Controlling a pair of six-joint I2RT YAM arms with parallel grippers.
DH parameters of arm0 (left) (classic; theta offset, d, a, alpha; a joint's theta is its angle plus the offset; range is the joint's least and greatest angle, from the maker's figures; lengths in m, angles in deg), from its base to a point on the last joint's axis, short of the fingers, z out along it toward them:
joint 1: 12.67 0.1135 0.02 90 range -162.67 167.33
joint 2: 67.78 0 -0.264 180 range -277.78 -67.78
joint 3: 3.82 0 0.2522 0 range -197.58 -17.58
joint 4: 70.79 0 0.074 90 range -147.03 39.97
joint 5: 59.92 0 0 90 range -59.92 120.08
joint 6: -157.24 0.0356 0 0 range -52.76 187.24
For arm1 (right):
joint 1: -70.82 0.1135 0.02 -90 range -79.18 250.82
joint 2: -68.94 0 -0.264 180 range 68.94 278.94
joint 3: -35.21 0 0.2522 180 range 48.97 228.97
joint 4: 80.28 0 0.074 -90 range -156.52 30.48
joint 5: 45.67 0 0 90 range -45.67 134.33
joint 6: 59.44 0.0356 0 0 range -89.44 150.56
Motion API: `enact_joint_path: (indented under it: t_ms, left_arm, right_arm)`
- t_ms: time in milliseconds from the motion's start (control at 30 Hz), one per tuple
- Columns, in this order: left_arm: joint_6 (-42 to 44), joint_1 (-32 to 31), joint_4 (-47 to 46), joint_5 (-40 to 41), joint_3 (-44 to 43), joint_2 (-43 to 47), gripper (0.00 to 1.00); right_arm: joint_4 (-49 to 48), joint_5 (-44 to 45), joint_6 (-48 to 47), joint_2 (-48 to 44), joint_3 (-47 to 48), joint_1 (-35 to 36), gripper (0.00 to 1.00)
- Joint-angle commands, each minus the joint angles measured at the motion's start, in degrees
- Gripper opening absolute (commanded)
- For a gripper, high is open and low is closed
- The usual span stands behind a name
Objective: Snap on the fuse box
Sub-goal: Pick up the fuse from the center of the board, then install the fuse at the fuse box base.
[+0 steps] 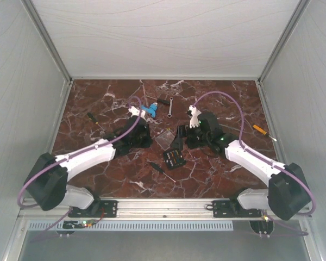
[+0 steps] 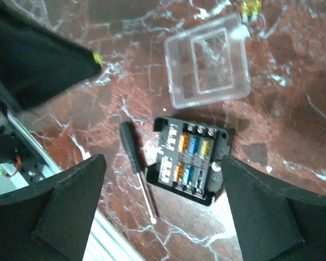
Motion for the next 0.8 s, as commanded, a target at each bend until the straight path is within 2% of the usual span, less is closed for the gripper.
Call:
enact_joint_path:
  t_ms: [0, 200, 500, 767]
  left_arm:
    - [9.49, -6.39, -12.87, 3.79, 2.39, 5.54, 0.23]
    - [16.81, -12.81, -19.36, 8.35, 6.02, 9.22, 0.23]
    - [20.89, -17.42, -24.25, 10.10, 8.47, 11.52, 0.22]
    - [21.21, -19.51, -27.15, 8.67, 8.99, 11.84, 0.22]
  right_arm:
    - [-0.78, -4.54, 1.79, 2.42, 5.70, -0.26, 0.83]
    - [4.60, -10.33, 2.70, 6.74, 12.20, -0.26, 0.71]
    - [11.21, -15.79, 1.73, 11.02, 17.19, -0.26, 0.57]
    - [8.54, -18.77, 3.83, 11.62, 16.33, -1.30, 0.49]
